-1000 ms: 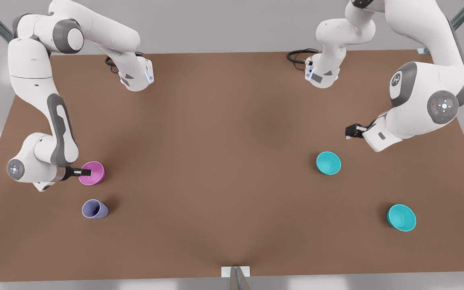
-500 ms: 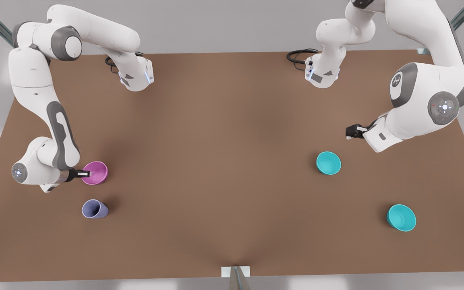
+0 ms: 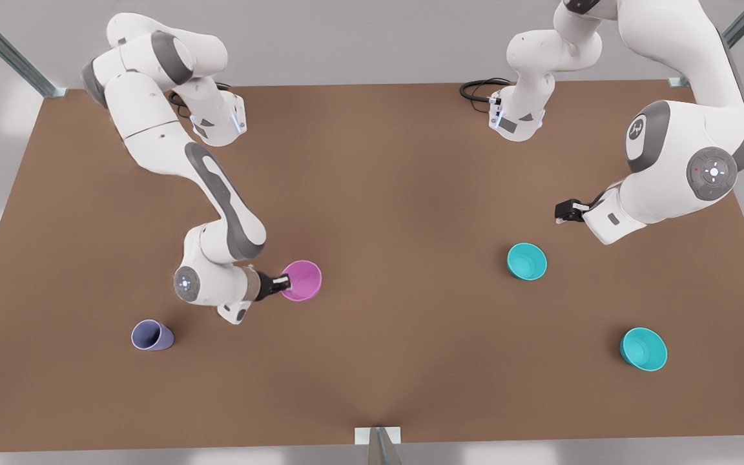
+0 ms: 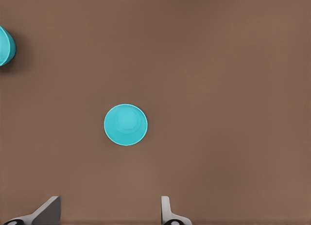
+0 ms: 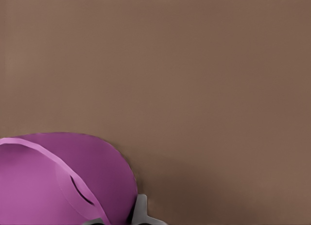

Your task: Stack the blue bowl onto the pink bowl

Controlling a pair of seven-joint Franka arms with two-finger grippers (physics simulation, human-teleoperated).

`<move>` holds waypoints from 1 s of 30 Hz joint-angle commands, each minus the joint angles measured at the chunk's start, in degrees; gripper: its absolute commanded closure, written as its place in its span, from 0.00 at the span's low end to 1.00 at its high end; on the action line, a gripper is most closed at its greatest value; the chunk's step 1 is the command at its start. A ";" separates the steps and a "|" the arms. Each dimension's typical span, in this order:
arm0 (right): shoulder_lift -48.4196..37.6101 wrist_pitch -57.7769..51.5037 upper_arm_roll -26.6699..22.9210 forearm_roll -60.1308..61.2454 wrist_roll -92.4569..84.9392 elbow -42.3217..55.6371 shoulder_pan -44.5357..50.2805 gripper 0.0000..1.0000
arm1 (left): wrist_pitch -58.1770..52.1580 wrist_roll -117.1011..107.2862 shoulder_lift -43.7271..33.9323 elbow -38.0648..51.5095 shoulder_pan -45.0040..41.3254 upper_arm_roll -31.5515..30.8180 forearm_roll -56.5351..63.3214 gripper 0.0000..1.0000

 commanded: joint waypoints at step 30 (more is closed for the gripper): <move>6.74 -35.06 -1.89 -19.22 13.72 25.70 -12.71 0.00 | 27.83 15.81 15.81 -13.07 2.56 4.46 -5.23 0.00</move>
